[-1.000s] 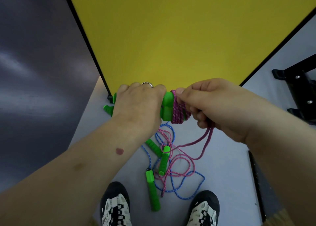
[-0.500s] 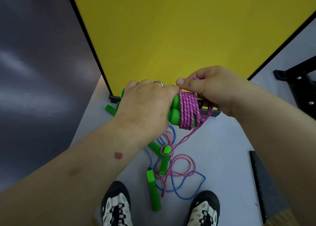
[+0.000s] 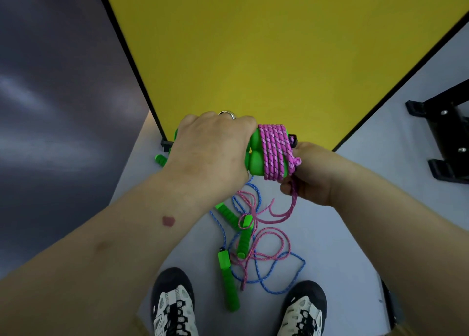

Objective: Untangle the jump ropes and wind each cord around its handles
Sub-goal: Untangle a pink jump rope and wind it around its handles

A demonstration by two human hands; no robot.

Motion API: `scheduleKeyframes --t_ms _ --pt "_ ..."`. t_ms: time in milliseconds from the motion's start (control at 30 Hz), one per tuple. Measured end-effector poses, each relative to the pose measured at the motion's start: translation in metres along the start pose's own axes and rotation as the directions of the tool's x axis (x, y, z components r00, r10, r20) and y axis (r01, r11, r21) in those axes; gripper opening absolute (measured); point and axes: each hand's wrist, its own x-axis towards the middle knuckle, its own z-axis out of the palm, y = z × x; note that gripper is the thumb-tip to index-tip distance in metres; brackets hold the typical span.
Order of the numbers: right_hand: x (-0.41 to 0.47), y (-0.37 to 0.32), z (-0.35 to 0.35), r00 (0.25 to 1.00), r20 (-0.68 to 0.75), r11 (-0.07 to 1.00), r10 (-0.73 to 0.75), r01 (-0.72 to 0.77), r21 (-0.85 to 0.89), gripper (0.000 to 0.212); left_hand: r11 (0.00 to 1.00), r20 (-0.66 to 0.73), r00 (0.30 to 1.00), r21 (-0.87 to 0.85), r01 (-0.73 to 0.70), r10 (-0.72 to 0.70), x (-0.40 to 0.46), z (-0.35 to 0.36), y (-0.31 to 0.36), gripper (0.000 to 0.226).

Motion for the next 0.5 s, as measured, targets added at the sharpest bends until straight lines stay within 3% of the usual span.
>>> scheduleKeyframes --t_ms 333,500 --pt "-0.043 0.023 0.039 0.996 0.043 0.997 -0.078 0.078 -0.003 0.036 0.992 -0.022 0.993 0.029 0.12 -0.119 0.0 0.009 -0.007 0.033" --pt "-0.065 0.019 0.046 0.99 0.028 0.976 -0.135 0.138 -0.169 0.031 0.989 -0.004 0.991 0.057 0.134 -0.134 -0.001 0.013 -0.005 0.034"
